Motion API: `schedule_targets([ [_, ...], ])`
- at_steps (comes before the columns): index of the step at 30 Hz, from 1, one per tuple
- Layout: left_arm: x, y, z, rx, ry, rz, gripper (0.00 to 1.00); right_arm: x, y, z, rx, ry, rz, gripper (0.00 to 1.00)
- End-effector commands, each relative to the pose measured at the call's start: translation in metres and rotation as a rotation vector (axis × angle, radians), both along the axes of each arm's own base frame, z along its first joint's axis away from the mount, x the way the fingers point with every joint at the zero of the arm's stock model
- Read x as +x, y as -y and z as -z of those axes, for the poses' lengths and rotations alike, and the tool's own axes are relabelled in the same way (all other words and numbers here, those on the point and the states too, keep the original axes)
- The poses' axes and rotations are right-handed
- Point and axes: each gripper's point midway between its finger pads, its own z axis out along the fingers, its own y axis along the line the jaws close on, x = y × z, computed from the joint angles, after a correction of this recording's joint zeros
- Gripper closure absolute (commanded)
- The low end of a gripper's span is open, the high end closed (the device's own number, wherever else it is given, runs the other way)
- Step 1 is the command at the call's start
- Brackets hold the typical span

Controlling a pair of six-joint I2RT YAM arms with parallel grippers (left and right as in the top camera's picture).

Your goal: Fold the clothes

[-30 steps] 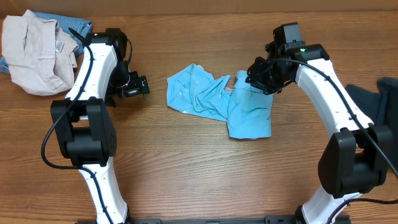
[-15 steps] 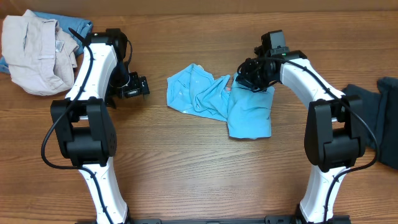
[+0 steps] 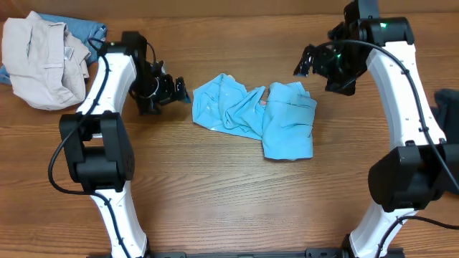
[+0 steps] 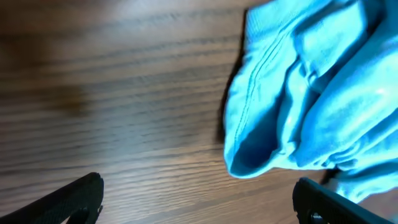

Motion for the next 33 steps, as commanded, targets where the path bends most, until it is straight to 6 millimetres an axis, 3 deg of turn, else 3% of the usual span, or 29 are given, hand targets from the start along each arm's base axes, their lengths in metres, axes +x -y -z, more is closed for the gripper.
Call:
schedule_targets([
  [1,-0.01,0.029,0.01,-0.203,0.033,0.052,0.0,-0.008,0.003,0.003,-0.027,-0.016,-0.049,0.0],
  [9,0.005,0.051,0.021,-0.283,0.091,-0.006,0.0,-0.018,0.001,0.004,-0.028,-0.058,-0.055,0.0],
  [18,0.02,0.074,0.033,-0.19,0.133,-0.029,0.0,-0.027,0.0,0.005,-0.029,-0.092,-0.06,0.0],
  [20,0.019,0.074,0.045,-0.187,0.108,-0.036,0.0,-0.029,0.0,0.005,-0.03,-0.1,-0.06,0.0],
  [26,0.008,0.079,0.105,-0.203,0.006,-0.037,0.0,-0.032,0.0,0.005,-0.03,-0.113,-0.06,0.0],
  [31,0.006,0.088,0.105,-0.27,-0.001,-0.023,0.0,-0.025,-0.006,0.007,-0.009,-0.088,-0.062,0.0],
  [33,-0.002,0.093,0.103,-0.286,-0.041,-0.02,0.0,-0.02,-0.013,0.012,-0.008,-0.066,-0.078,0.0],
])
